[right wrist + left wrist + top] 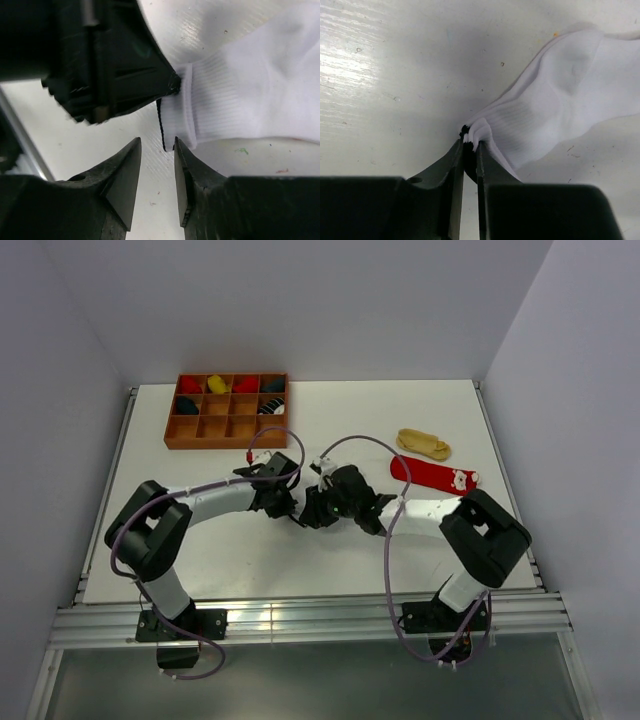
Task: Roll the socks
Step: Roll the sock at the center of the board.
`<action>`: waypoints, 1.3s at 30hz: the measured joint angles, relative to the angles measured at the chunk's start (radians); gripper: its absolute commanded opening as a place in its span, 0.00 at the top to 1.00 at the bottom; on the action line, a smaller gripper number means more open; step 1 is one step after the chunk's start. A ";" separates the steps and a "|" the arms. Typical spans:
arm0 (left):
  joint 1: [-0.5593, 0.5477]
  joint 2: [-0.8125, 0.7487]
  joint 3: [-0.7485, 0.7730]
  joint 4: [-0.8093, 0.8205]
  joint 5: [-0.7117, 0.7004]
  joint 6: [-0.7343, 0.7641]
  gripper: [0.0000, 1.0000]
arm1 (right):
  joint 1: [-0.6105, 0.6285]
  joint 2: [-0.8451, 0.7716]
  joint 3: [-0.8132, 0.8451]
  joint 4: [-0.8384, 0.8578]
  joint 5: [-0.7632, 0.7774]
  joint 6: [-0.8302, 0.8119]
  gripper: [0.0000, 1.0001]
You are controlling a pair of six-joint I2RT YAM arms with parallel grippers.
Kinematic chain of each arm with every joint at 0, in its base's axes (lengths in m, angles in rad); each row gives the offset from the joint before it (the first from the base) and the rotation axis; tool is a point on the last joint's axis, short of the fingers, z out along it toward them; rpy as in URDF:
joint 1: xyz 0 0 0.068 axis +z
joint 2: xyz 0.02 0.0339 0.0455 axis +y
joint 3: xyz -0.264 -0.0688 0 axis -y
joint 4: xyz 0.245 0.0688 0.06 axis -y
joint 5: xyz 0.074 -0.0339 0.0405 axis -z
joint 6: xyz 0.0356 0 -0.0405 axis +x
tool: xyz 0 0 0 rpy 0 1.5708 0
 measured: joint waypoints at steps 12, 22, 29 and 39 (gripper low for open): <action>0.000 0.061 0.117 -0.153 0.023 0.077 0.89 | 0.177 -0.054 -0.095 0.076 0.346 -0.200 0.55; 0.000 0.083 0.148 -0.182 0.043 0.107 0.89 | 0.248 -0.045 -0.093 0.133 0.428 -0.269 0.57; 0.000 0.087 0.153 -0.186 0.050 0.113 0.89 | 0.262 0.013 -0.084 0.141 0.443 -0.283 0.57; 0.002 0.089 0.158 -0.190 0.049 0.116 0.88 | 0.271 0.097 -0.036 0.157 0.481 -0.290 0.60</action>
